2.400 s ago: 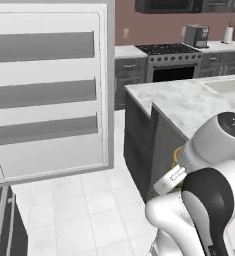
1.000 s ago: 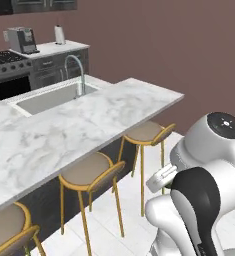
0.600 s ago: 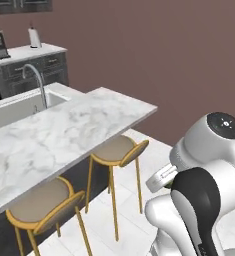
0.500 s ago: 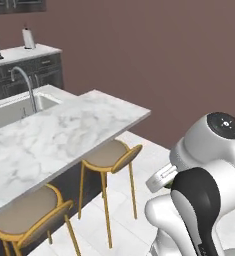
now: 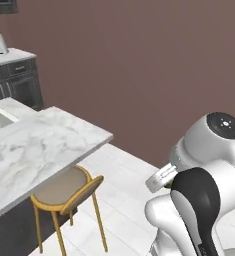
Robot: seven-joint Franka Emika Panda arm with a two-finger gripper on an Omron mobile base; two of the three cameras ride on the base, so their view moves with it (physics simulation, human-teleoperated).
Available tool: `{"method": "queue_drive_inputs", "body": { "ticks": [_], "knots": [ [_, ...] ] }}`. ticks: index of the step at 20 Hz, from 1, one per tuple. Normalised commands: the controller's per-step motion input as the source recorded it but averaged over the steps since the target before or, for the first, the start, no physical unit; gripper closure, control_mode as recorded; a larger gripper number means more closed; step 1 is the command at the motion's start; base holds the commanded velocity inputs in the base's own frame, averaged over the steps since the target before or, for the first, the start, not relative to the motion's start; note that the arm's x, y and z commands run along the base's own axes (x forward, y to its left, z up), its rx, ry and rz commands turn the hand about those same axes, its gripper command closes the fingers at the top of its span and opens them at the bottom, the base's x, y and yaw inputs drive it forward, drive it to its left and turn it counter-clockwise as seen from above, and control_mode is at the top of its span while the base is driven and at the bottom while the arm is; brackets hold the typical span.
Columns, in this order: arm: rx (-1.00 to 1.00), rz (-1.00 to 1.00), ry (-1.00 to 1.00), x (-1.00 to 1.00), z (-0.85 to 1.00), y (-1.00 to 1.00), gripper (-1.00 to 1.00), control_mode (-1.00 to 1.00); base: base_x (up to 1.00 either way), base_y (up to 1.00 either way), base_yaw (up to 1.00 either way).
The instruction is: Pick avocado from the fridge and place it on the plate on the counter.
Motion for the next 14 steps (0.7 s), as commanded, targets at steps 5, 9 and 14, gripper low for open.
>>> {"method": "queue_drive_inputs", "body": {
  "ticks": [5, 9, 14],
  "knots": [
    [0.0, 0.0, 0.0, 0.0, 0.0, 0.0, 1.0, 1.0, 1.0, -1.0, -0.01],
    [0.0, 0.0, 0.0, 0.0, 0.0, 0.0, 1.0, 1.0, 1.0, -1.0, 0.0],
    [0.0, 0.0, 0.0, 0.0, 0.0, 0.0, 1.0, 1.0, 1.0, -0.57, 0.04]
  ]
}}
